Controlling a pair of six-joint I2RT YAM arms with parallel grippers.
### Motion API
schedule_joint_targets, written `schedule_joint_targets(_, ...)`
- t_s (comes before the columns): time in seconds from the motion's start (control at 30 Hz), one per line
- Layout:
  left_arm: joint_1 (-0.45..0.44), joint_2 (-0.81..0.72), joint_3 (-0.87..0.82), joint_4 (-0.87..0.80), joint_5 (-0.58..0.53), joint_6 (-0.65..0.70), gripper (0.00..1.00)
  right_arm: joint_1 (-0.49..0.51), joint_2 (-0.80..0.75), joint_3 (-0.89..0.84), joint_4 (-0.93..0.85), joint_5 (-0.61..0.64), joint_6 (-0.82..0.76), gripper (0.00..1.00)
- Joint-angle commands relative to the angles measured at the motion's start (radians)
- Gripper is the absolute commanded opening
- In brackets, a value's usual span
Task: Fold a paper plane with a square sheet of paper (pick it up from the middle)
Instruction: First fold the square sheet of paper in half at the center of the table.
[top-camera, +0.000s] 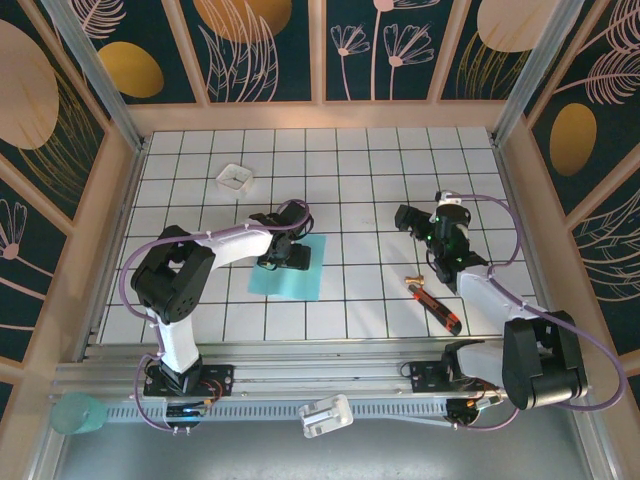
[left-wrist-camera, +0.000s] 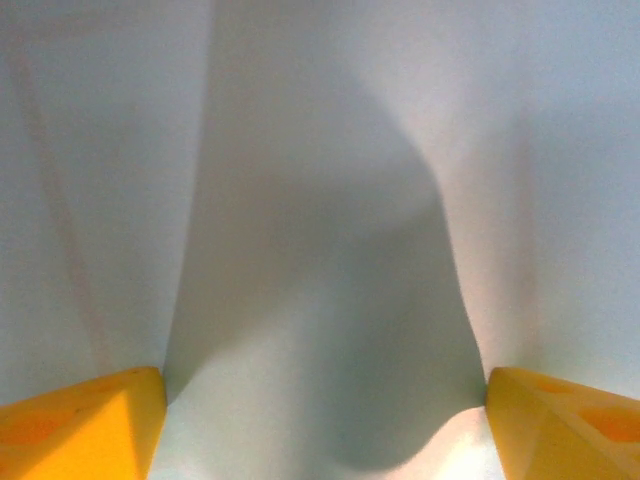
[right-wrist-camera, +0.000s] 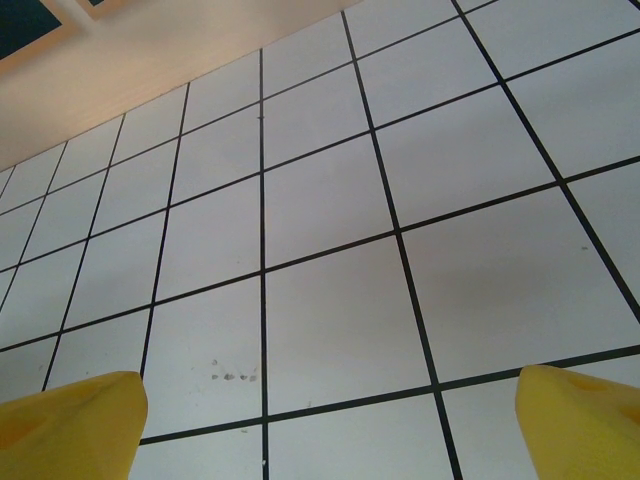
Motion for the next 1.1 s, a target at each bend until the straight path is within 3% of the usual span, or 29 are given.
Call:
schedule_joint_targets(0.0,-0.006,-0.001,-0.037,0.046,0.102,-0.021,0.76,-0.006,0.007,0.011,0.016,0.006,-0.008,0.95)
schedule_joint_targets(0.2,-0.006,-0.131,-0.103,0.253,0.353,-0.053,0.41,-0.006,0.005,0.014,0.012,-0.002,-0.003,0.95)
schedule_joint_targets(0.37,0.0,-0.338,-0.269,0.763,0.642,-0.286,0.38,-0.005,-0.012,0.034,-0.016,-0.044,0.009,0.95)
schedule_joint_targets(0.47,0.01,-0.358,-0.345,1.063,0.733,-0.467,0.38,-0.004,-0.034,0.051,-0.043,-0.064,0.011,0.95)
schedule_joint_targets(0.53,0.023,-0.326,-0.371,1.153,0.759,-0.541,0.38,-0.005,-0.047,0.064,-0.056,-0.089,0.009,0.95)
schedule_joint_targets(0.67,0.045,-0.232,-0.391,1.192,0.8,-0.592,0.37,0.006,-0.049,0.072,-0.065,-0.205,0.007,0.95)
schedule_joint_targets(0.8,0.067,-0.175,-0.411,1.157,0.802,-0.539,0.36,0.035,-0.032,0.058,-0.067,-0.341,0.006,0.92)
schedule_joint_targets(1.07,0.084,-0.082,-0.418,1.002,0.775,-0.368,0.33,0.156,0.066,0.012,0.007,-0.491,0.077,0.75)
